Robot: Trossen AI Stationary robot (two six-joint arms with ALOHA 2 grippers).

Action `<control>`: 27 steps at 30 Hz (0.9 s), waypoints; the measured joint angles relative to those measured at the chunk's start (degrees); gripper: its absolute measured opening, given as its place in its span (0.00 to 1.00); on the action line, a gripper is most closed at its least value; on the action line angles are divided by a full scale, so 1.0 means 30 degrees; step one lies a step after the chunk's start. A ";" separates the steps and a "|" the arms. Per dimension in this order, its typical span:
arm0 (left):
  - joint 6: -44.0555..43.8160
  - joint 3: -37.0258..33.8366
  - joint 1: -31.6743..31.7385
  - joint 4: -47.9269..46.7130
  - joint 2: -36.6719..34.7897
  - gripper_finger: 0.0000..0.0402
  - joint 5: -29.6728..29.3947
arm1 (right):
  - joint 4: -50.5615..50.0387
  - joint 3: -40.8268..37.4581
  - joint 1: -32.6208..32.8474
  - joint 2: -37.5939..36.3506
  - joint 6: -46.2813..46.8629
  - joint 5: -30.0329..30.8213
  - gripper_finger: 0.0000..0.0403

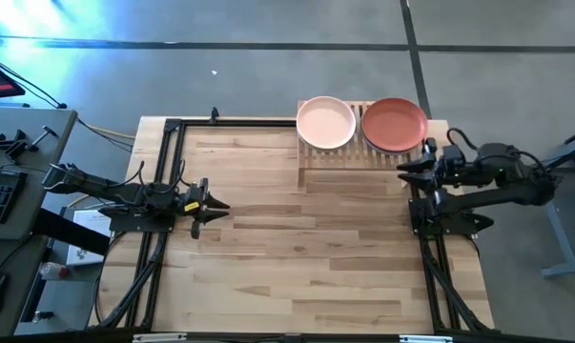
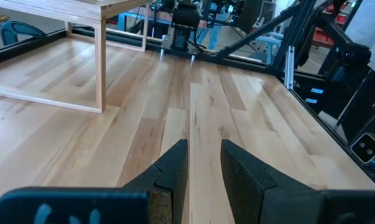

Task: Place and stack plates onto a shelf
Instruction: Return to Home Position

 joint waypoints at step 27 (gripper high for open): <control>0.0003 0.0000 0.0003 -0.0007 0.0000 0.21 0.0000 | 1.1283 -1.3653 0.0005 -0.5880 0.1417 -0.1640 0.23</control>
